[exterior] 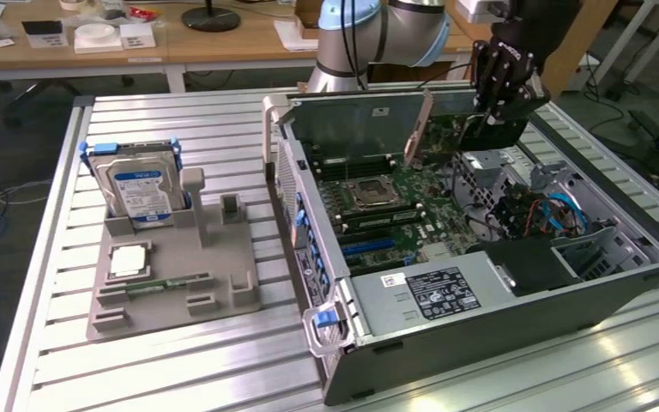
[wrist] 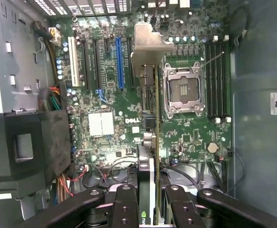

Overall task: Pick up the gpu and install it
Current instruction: 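Insert the gpu into the slot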

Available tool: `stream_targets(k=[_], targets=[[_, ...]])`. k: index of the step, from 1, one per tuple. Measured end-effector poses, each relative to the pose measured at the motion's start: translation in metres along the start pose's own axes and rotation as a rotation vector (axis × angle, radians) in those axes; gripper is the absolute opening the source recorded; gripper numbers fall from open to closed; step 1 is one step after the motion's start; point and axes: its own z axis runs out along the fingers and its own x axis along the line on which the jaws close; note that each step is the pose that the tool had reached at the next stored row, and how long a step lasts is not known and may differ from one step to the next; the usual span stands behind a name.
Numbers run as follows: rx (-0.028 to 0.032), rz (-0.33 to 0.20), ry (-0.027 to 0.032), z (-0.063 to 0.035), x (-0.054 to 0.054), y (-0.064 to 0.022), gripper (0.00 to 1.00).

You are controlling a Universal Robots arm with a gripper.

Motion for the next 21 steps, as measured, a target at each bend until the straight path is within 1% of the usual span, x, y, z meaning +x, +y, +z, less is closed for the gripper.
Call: stream_targets(k=[2,9,18,21], targets=[[0.0000,0.000,-0.0002,0.0013,0.001,0.0012,0.27],[-0.0001,-0.002,0.0000,0.0107,0.002,0.0041,0.27],[0.0000,-0.001,0.0000,0.0112,0.002,0.0043,0.27],[0.0000,-0.001,-0.0001,0.0124,0.002,0.0066,0.27]])
